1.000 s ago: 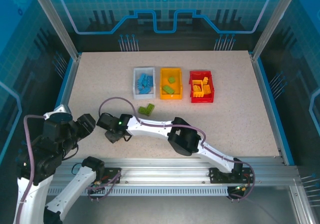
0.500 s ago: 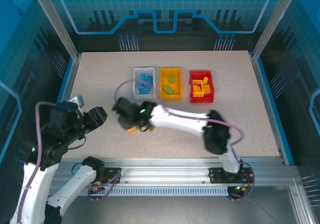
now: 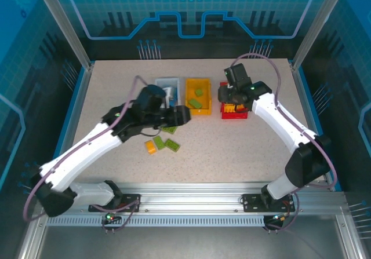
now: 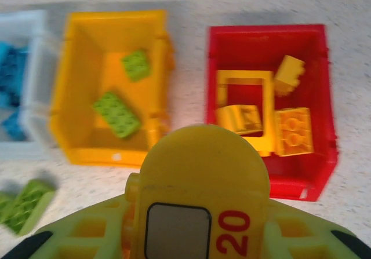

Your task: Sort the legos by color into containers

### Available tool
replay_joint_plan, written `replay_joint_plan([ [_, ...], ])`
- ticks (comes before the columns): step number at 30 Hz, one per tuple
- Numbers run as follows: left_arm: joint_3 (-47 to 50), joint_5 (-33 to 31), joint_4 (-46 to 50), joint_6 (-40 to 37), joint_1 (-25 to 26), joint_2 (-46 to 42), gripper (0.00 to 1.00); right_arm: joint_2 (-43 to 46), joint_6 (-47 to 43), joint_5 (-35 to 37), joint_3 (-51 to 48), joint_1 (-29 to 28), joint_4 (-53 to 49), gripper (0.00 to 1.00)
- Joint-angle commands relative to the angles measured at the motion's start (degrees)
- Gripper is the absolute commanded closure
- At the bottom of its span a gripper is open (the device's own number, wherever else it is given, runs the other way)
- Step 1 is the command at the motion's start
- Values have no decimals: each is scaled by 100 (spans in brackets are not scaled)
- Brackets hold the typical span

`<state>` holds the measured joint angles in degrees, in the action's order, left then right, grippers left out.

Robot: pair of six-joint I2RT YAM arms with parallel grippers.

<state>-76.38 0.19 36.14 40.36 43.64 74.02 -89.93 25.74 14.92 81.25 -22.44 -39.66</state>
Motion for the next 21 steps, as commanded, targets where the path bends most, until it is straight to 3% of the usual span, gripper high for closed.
replay_joint_plan([
  [1, -486, -426, -848, -142, 376, 534, 36, -477, -243, -312, 197, 433, -179, 65],
  [6, -978, -583, -1260, -186, 653, 1336, 35, -1496, -383, -497, 873, 929, -295, 65],
  [13, -1471, -872, -1270, -283, 861, 1762, 35, -2698, -464, -594, 1923, 1103, -623, 61],
  [21, -1485, -1330, -785, -148, 965, 1694, 36, -2954, -490, -708, 2440, 1109, -843, 36],
])
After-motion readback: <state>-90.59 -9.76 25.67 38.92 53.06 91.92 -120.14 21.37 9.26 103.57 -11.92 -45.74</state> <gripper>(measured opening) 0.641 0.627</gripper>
